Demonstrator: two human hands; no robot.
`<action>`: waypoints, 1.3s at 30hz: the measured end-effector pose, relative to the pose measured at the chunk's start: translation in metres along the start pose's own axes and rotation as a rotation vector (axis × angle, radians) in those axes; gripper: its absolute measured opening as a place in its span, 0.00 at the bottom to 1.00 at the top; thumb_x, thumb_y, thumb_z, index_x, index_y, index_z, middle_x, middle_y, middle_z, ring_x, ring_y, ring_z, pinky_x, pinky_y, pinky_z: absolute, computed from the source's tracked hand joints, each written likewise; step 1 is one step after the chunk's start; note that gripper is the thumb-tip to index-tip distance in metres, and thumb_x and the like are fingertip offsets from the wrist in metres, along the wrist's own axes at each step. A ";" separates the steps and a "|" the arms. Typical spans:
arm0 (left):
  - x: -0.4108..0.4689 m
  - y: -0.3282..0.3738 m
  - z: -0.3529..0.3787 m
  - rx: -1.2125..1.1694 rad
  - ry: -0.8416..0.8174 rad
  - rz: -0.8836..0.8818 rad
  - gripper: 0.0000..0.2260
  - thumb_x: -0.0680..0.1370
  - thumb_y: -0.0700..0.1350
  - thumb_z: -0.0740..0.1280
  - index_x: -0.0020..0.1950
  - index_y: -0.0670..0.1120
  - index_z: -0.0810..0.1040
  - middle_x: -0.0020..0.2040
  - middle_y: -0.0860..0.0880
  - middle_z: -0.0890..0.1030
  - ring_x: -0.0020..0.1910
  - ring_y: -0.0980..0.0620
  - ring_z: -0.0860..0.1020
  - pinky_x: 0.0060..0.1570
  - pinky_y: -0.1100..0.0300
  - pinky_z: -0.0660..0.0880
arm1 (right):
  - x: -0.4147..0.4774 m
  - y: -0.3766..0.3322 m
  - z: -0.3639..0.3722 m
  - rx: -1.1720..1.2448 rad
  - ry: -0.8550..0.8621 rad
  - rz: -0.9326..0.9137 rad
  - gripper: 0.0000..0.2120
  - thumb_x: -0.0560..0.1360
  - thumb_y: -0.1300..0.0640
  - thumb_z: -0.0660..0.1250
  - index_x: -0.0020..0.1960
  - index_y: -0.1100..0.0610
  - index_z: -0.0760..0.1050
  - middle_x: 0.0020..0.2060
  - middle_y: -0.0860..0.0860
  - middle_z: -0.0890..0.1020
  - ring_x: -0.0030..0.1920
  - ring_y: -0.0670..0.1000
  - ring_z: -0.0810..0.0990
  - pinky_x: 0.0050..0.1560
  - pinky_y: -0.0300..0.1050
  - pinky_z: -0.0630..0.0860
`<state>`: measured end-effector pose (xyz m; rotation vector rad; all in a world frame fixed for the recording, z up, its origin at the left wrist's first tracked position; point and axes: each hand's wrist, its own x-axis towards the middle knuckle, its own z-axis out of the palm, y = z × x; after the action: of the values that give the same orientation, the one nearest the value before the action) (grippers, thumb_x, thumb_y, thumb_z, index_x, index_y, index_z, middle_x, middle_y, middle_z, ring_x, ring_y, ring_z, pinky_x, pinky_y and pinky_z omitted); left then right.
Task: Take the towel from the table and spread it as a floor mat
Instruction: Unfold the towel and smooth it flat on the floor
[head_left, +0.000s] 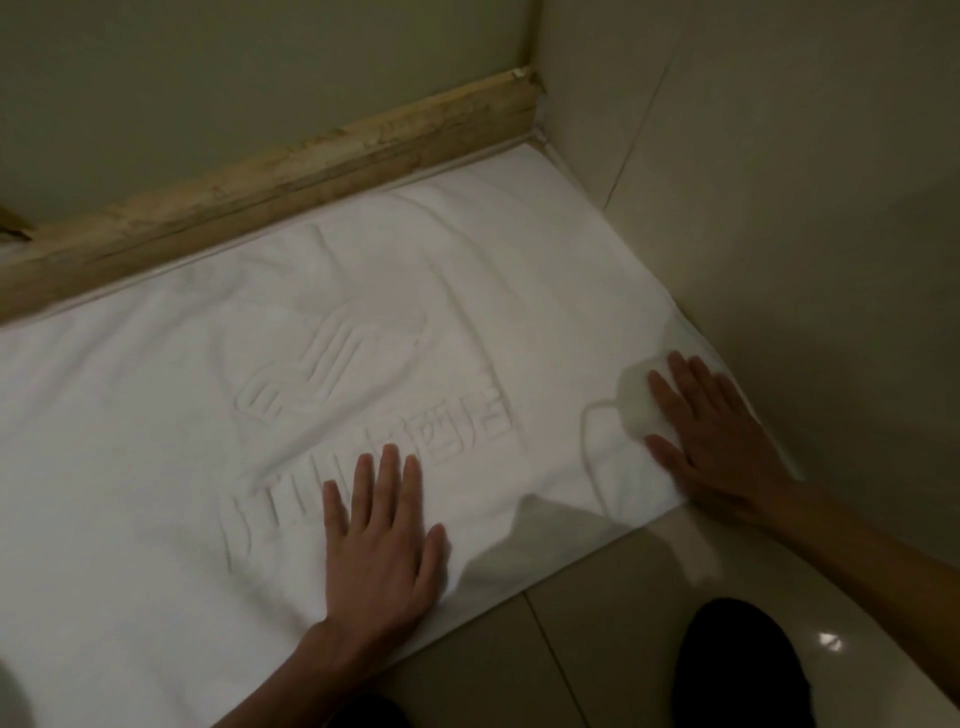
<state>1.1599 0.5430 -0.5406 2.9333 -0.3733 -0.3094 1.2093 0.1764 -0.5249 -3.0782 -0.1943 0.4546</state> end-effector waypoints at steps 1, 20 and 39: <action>0.000 0.000 -0.001 0.003 -0.001 0.006 0.31 0.78 0.57 0.51 0.77 0.43 0.57 0.78 0.42 0.55 0.77 0.41 0.50 0.71 0.37 0.47 | 0.002 -0.005 -0.002 0.003 0.002 -0.012 0.37 0.75 0.34 0.37 0.77 0.55 0.47 0.77 0.58 0.48 0.76 0.58 0.45 0.75 0.54 0.43; 0.097 -0.015 -0.009 0.068 0.046 -0.208 0.31 0.78 0.62 0.38 0.78 0.52 0.40 0.78 0.46 0.40 0.76 0.44 0.36 0.71 0.37 0.37 | 0.090 -0.173 -0.007 -0.017 0.107 -0.281 0.33 0.77 0.40 0.44 0.76 0.56 0.51 0.76 0.59 0.51 0.76 0.59 0.49 0.75 0.58 0.46; 0.098 -0.018 -0.011 0.034 0.072 -0.196 0.31 0.77 0.62 0.42 0.78 0.52 0.45 0.79 0.46 0.44 0.77 0.44 0.39 0.71 0.37 0.37 | 0.103 -0.067 -0.012 -0.021 0.113 -0.053 0.34 0.75 0.37 0.42 0.76 0.50 0.53 0.77 0.56 0.53 0.76 0.58 0.51 0.73 0.58 0.49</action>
<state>1.2590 0.5358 -0.5518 3.0092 -0.0823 -0.2239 1.3028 0.2555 -0.5396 -3.0987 -0.2779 0.2779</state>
